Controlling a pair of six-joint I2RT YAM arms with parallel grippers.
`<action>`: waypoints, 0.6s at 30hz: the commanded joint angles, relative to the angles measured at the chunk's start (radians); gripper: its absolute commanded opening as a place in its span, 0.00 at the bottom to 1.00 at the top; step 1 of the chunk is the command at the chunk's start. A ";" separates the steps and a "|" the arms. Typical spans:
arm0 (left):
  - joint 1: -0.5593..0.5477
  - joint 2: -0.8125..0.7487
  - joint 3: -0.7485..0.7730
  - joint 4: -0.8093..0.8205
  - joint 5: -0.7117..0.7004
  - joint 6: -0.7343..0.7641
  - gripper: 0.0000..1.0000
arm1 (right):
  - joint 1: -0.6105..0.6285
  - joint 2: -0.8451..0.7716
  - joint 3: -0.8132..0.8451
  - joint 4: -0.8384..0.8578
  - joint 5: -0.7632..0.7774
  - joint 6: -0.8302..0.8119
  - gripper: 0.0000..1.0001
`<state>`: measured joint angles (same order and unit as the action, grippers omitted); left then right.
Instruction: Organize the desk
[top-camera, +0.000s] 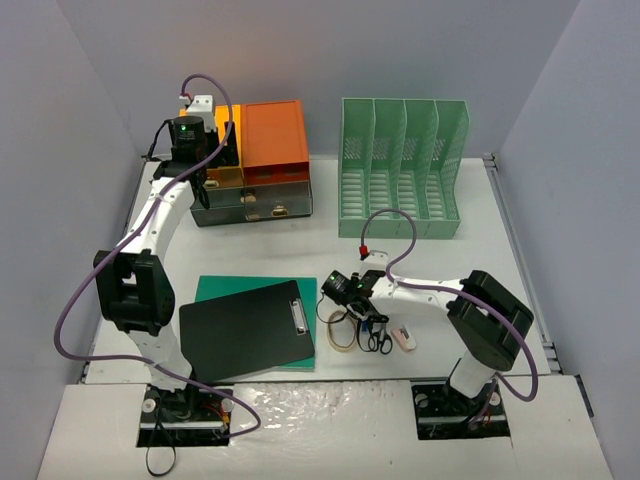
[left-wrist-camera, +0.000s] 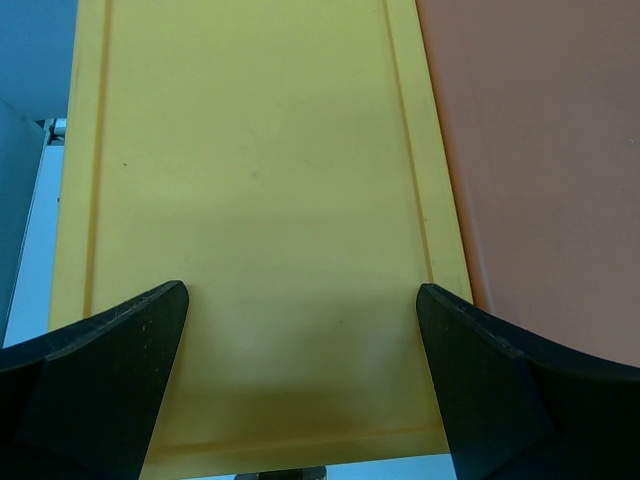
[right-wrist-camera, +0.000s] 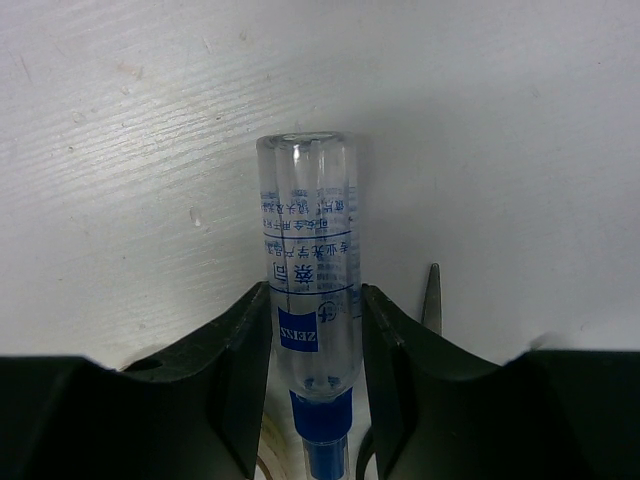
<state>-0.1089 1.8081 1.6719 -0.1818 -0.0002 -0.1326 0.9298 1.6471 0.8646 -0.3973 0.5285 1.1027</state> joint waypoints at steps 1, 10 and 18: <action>0.002 -0.004 -0.035 -0.171 0.000 0.041 0.97 | -0.001 -0.037 0.005 -0.005 0.027 0.012 0.00; 0.002 -0.004 -0.035 -0.172 0.000 0.041 0.97 | 0.035 -0.120 0.206 -0.098 0.100 -0.070 0.00; 0.002 0.006 -0.030 -0.171 0.000 0.041 0.97 | 0.041 -0.158 0.389 -0.180 0.148 -0.117 0.00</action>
<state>-0.1089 1.8080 1.6718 -0.1818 -0.0002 -0.1326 0.9638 1.5495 1.1601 -0.4961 0.5861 1.0160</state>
